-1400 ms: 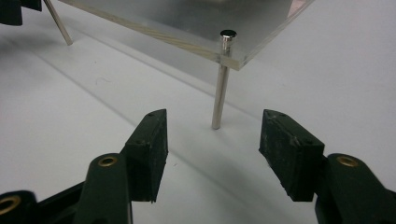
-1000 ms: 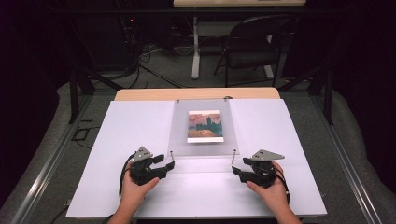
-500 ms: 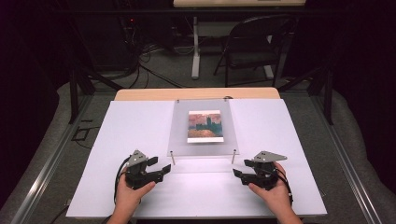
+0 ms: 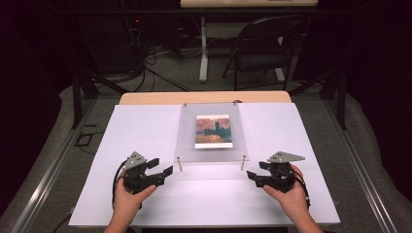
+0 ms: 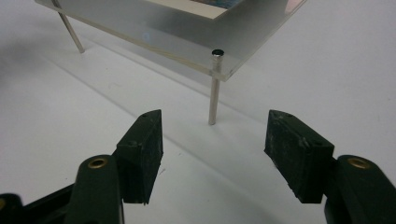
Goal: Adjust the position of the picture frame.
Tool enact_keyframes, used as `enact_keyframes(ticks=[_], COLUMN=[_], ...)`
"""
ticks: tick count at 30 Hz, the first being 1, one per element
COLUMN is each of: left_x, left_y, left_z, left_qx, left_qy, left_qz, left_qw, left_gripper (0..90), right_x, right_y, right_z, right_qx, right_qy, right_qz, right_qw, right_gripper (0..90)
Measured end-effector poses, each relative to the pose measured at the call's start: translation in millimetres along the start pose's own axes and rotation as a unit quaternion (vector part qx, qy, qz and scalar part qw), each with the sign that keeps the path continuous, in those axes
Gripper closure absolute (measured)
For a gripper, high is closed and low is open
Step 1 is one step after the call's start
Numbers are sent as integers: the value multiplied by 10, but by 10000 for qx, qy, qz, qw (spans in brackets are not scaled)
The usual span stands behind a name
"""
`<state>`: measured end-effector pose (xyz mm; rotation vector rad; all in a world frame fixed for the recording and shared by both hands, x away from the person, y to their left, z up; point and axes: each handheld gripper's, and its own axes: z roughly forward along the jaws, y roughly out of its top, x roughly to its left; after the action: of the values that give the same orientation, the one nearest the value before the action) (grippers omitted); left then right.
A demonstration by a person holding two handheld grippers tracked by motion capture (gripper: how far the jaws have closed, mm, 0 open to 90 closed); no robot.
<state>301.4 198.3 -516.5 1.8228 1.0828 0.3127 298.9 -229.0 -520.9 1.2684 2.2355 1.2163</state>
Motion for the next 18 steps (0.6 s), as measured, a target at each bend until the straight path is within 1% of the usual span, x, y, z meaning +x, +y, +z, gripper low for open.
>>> enact_keyframes(ticks=[1,2,3,6,9,11,12,13,15,16,17,18], left_x=[0,1,2,9,39,75,101,114,147,162,174,192], left_y=[26,47,90,208,325,392,430,451,503,527,544,571], left_z=[-3,-3,-9,-17,-1,24,44,56,85,99,110,131], left_qx=[15,8,15,-9,-18,9,48,59,70,79,89,112], left_qy=[0,-6,20,48,-8,-47,-62,-79,-105,-92,-66,-57], left_qz=[4,13,76,167,185,177,137,101,41,36,48,13], left_qw=[10000,10000,10000,9998,9998,9998,9999,9999,9999,9999,9999,9999], left_gripper=[327,327,328,327,326,326,326,326,327,328,328,328], right_x=[-5,-5,-15,-34,-67,-97,-110,-126,-149,-178,-178,-183], right_y=[41,41,84,126,189,243,266,298,341,390,390,409], right_z=[-13,-13,-29,-38,-41,-39,-33,-32,-20,-9,-9,-8], right_qx=[-12,-12,-15,-31,-36,-27,-44,8,-12,-4,-4,30], right_qy=[-8,-8,-8,-5,17,15,10,-4,-37,-62,-62,-68], right_qz=[-88,-88,-139,-156,-140,-126,-106,-107,-140,-149,-149,-109], right_qw=[10000,10000,9999,9999,9999,9999,9999,9999,9999,9999,9999,9999], right_gripper=[359,359,357,351,347,345,343,339,339,339,339,339])
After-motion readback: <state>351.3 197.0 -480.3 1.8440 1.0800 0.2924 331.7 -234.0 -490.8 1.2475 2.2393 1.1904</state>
